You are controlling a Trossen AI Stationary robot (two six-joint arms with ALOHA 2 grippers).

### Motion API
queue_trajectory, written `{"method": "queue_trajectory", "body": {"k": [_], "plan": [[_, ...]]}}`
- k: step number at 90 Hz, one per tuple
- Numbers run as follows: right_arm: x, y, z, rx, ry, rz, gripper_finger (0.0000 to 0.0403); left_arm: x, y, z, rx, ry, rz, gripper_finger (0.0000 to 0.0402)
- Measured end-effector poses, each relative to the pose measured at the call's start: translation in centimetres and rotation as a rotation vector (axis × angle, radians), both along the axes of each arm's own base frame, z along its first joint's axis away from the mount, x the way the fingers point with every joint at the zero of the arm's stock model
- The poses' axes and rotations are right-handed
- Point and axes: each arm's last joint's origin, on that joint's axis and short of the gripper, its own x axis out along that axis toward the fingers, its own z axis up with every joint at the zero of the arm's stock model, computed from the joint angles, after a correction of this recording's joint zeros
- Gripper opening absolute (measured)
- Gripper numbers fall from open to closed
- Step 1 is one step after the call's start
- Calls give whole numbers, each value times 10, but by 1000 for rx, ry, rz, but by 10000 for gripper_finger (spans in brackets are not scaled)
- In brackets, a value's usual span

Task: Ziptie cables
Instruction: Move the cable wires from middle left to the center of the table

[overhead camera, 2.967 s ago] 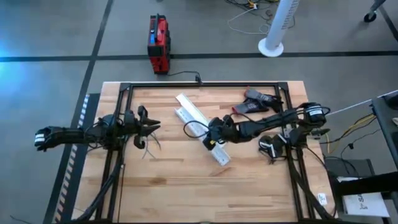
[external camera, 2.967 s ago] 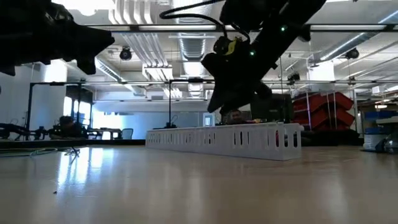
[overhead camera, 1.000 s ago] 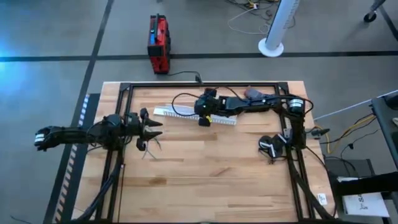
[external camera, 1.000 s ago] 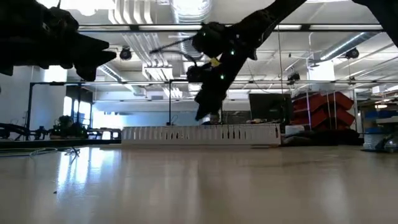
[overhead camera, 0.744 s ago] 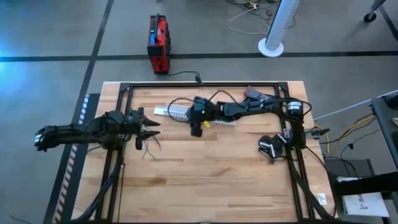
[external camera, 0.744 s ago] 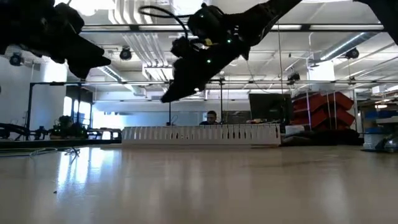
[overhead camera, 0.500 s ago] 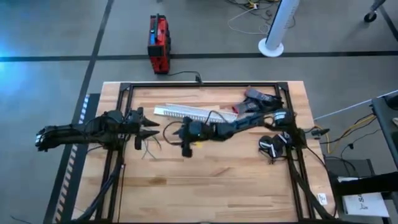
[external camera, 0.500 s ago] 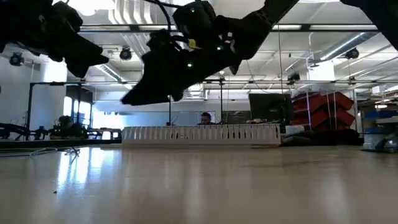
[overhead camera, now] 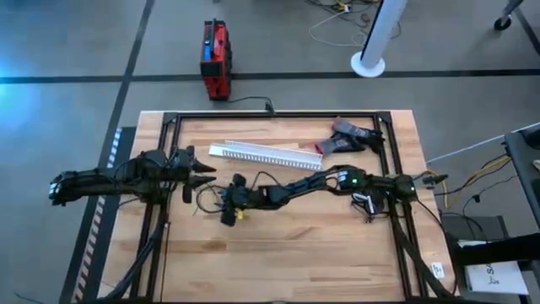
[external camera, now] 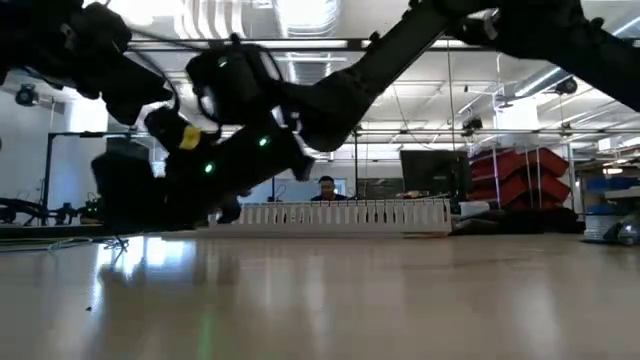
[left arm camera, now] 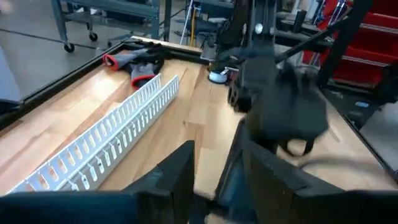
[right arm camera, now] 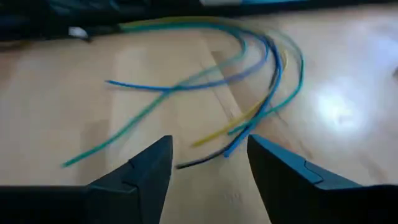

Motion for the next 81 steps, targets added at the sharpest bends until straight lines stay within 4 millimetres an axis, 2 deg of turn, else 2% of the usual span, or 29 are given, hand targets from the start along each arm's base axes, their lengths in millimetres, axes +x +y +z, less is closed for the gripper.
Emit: {"method": "queue_trajectory", "body": {"k": [14,23,33,45,49,68,81], "plan": [[15,1,-5,2,60,-24,185,0,0,1,-2,-7,-9,108],[19,1,-6,-1,96,-57,164,0,0,-1,-2,-6,-9,104],[19,-3,-7,-1,124,-70,113,1,0,-2,9,-17,-17,100],[18,-8,-7,-10,154,-73,25,2,-2,-2,11,-46,-83,100],[17,-8,-6,-25,166,-65,11,2,-3,-2,8,-48,-101,99],[8,7,10,-99,288,-22,1,2,-4,-4,-3,-42,-136,99],[-6,21,20,-129,436,-2,0,2,-4,-5,-17,-40,-161,102]]}}
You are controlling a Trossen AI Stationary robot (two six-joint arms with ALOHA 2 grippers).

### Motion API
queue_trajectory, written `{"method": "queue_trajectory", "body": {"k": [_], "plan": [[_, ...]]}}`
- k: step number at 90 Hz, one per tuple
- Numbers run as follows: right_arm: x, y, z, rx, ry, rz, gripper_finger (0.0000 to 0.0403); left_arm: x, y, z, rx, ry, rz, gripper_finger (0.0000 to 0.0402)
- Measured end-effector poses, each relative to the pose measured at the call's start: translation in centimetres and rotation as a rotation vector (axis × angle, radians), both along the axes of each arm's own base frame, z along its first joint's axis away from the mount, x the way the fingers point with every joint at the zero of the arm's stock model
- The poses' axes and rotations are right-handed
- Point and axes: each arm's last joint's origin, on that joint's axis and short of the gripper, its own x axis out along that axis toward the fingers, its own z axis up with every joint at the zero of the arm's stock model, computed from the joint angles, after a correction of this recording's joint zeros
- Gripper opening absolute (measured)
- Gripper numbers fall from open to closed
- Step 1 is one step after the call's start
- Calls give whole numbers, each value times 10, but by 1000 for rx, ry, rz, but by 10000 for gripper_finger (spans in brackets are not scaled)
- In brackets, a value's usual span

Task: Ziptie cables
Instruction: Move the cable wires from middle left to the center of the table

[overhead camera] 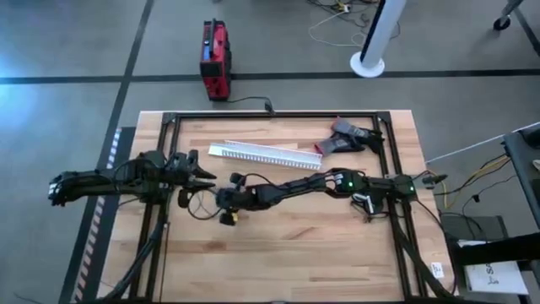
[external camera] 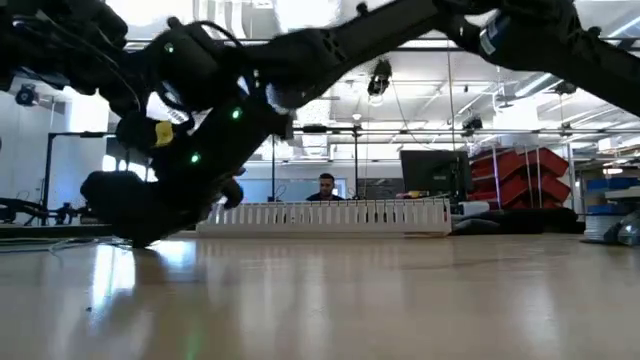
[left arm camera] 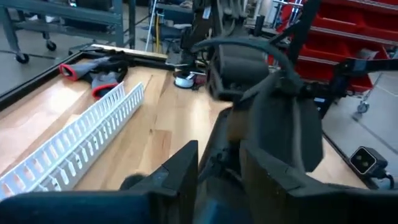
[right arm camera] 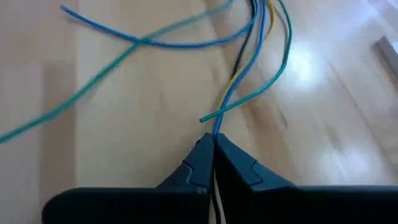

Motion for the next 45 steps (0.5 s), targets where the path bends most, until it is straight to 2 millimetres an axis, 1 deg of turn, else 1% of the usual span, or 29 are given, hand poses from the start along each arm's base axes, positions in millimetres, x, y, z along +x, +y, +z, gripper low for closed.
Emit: {"method": "queue_trajectory", "body": {"k": [7,12,16,25,35,45], "plan": [[-11,9,2,-24,95,-7,0,0,-1,0,-25,3,-27,103],[-20,15,7,-43,152,-14,0,0,-1,-1,-41,8,-34,103],[-29,19,7,-54,208,-19,0,0,-2,-3,-48,14,-41,101],[-52,30,16,-67,292,-33,0,1,-2,-8,-61,21,-48,100],[-85,42,28,-69,361,-25,0,3,-2,-13,-64,2,-50,103],[-129,50,41,-24,441,-3,0,4,-2,-22,-65,-3,-50,106]]}}
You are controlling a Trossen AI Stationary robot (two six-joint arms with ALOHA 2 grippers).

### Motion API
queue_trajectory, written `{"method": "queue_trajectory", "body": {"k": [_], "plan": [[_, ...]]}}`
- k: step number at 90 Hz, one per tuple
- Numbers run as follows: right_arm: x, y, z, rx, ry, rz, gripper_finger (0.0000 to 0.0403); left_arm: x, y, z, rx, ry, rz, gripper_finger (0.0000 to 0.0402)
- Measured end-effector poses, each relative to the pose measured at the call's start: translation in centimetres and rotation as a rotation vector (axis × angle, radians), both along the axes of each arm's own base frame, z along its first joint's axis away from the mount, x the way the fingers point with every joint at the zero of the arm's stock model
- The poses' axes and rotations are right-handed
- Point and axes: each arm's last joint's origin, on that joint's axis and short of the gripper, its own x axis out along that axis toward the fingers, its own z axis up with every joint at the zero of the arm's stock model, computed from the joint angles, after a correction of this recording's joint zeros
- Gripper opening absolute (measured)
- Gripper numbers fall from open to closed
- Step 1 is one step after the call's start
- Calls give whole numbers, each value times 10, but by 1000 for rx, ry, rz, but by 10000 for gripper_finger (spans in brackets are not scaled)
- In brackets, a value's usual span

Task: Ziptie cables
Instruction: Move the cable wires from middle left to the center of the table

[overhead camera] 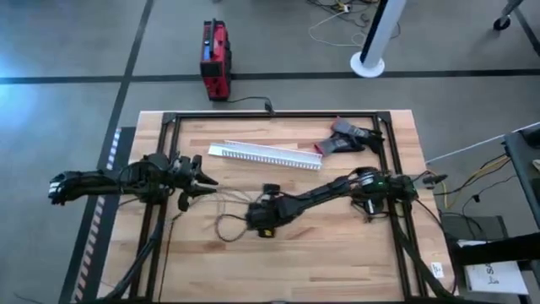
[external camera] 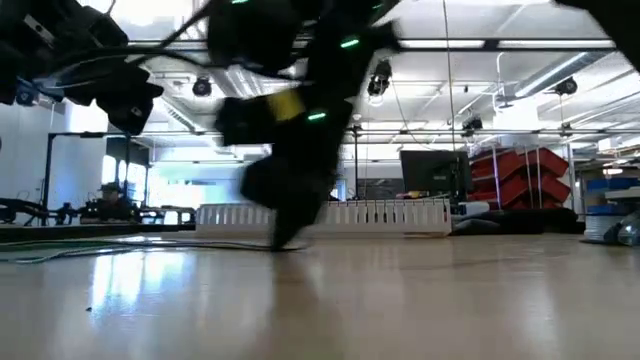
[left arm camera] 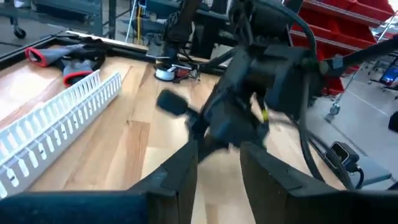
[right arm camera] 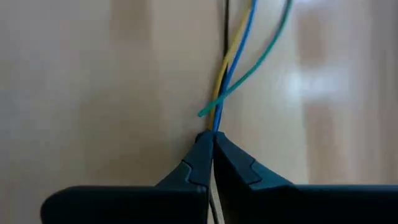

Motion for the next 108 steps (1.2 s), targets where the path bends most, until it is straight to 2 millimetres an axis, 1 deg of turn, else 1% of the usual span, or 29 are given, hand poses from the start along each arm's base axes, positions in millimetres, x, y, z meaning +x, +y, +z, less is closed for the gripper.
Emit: {"method": "queue_trajectory", "body": {"k": [11,23,32,40,49,58,67,77,85,91,96,108], "plan": [[-55,2,12,59,70,-28,0,1,-1,-6,-5,14,-16,105],[-107,4,18,94,54,-51,0,2,-2,-16,-28,52,-30,112],[-134,3,19,81,-2,-105,0,5,-3,-28,-58,111,-24,127],[-151,-2,21,40,-45,-173,10,7,-3,-37,-82,163,-12,148],[-155,-4,23,54,-137,-205,44,10,-3,-45,-107,215,-10,175],[-149,-3,25,54,-246,-214,91,12,-6,-54,-138,280,-21,199],[-146,-4,24,14,-295,-226,134,13,-11,-62,-169,357,-43,211],[-144,-5,23,-30,-325,-234,170,15,-18,-68,-191,423,-43,208],[-143,-5,22,-59,-349,-240,189,19,-25,-67,-213,416,-62,200],[-143,-6,22,-74,-359,-242,198,21,-31,-67,-219,406,-64,193],[-141,-6,22,-90,-383,-239,203,21,-35,-70,-207,431,-40,187],[-138,-6,23,-137,-444,-217,208,20,-45,-79,-114,467,59,172]]}}
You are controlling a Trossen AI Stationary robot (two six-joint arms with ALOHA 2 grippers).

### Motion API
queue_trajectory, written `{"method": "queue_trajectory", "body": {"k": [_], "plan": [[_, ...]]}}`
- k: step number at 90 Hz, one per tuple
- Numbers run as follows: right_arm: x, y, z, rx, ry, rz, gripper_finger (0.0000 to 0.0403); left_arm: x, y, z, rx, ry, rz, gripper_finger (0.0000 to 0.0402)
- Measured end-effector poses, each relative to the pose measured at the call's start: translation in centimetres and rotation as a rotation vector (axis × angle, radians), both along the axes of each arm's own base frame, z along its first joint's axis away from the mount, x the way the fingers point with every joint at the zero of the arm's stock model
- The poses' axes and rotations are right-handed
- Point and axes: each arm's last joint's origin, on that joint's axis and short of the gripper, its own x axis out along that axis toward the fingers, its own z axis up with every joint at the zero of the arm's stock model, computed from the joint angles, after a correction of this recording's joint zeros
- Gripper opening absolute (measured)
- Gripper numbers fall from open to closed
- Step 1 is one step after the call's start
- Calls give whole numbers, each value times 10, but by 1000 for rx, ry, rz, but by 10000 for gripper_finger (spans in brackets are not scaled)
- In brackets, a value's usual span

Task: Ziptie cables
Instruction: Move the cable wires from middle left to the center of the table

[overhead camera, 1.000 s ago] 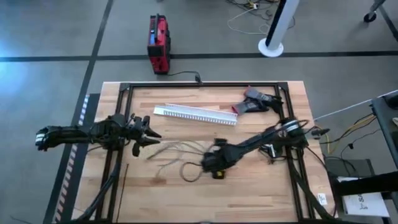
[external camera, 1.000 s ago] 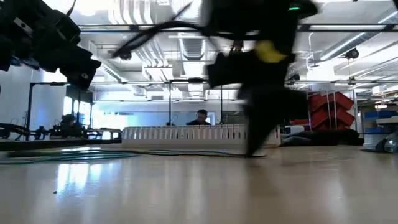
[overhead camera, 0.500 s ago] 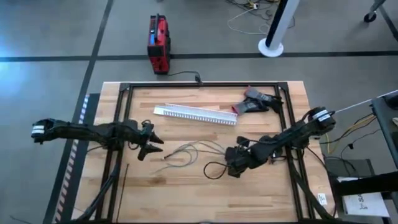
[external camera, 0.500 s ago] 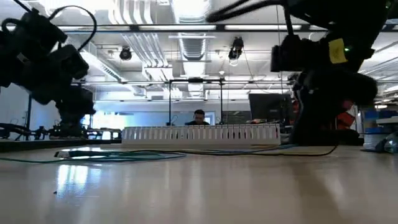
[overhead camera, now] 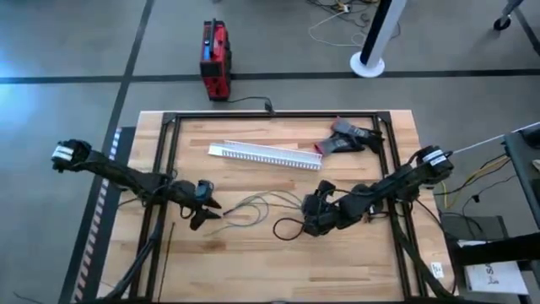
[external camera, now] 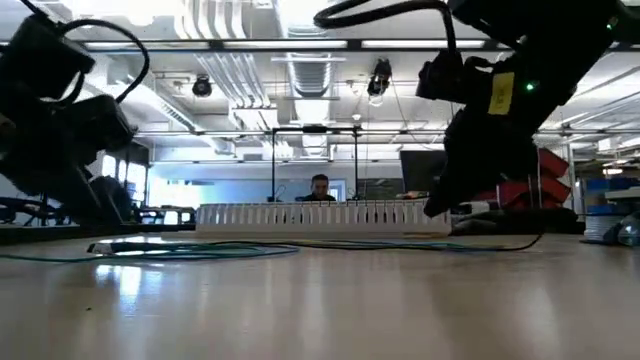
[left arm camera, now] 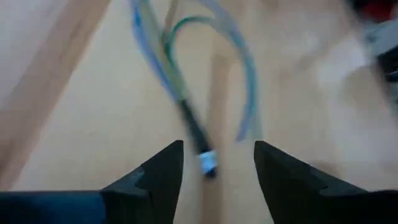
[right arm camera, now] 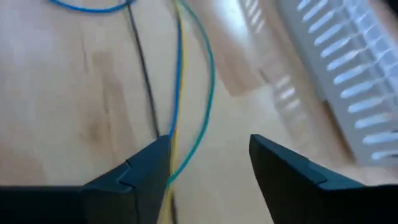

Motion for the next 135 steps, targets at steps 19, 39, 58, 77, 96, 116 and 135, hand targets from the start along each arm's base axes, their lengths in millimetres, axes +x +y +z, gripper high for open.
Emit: {"method": "queue_trajectory", "body": {"k": [19,39,58,77,96,116,135], "plan": [[17,2,8,-40,-162,71,204,5,-12,-6,69,-34,-4,159],[38,1,8,-106,-328,116,207,12,-14,-20,115,1,14,162],[55,-4,-10,-134,-403,125,193,17,-15,-34,175,24,52,126],[61,-3,-22,-128,-456,125,178,18,-13,-42,225,49,120,12],[64,3,-11,-192,-535,148,166,22,-14,-35,263,56,84,2],[58,15,18,-289,-560,219,149,48,-22,14,475,303,65,0],[72,6,10,-115,-609,417,123,69,-25,102,638,308,59,0]]}}
